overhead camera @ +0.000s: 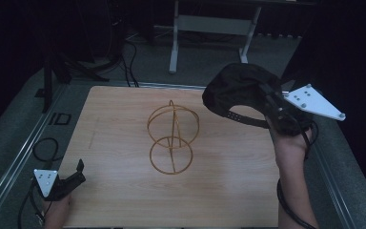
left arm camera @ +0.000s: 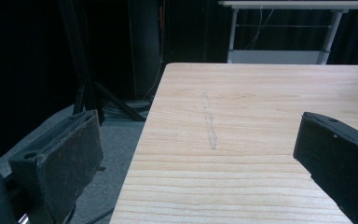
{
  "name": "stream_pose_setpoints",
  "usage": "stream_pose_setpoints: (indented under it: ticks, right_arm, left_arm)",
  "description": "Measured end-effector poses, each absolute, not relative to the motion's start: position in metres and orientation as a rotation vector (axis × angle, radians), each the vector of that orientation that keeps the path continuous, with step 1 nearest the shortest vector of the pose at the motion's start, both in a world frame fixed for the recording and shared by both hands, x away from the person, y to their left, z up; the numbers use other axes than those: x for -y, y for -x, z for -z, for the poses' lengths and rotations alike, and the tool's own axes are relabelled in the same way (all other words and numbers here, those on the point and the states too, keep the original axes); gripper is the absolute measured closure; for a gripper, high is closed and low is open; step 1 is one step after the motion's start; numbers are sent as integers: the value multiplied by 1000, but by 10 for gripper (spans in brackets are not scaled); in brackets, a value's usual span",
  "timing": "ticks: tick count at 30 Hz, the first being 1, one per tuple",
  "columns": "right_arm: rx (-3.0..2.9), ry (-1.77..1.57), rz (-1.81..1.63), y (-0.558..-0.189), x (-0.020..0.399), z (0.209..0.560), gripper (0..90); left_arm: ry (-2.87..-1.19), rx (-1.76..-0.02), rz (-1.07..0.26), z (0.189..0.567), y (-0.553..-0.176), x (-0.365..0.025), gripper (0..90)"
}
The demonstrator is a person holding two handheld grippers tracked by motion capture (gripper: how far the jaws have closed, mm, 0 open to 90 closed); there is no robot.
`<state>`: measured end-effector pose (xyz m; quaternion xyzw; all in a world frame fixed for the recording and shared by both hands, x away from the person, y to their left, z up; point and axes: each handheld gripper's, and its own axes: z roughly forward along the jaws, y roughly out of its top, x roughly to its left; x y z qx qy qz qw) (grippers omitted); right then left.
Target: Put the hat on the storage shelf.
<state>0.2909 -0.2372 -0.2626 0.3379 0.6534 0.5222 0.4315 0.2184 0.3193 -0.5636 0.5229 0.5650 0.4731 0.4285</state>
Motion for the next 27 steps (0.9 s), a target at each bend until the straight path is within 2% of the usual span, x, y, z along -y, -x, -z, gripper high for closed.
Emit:
stream_pose_setpoints:
  ticks: [15,27]
  right_arm:
    - [-1692,-716,-1355,-298,174,259,894]
    - [-1775,-639,-1363,-307,126,270,893]
  left_arm:
    - [-1307,-1405,-1180,564,-218,-319,18]
    - [-1309,-1401,-1177,564,-218,-319,18]
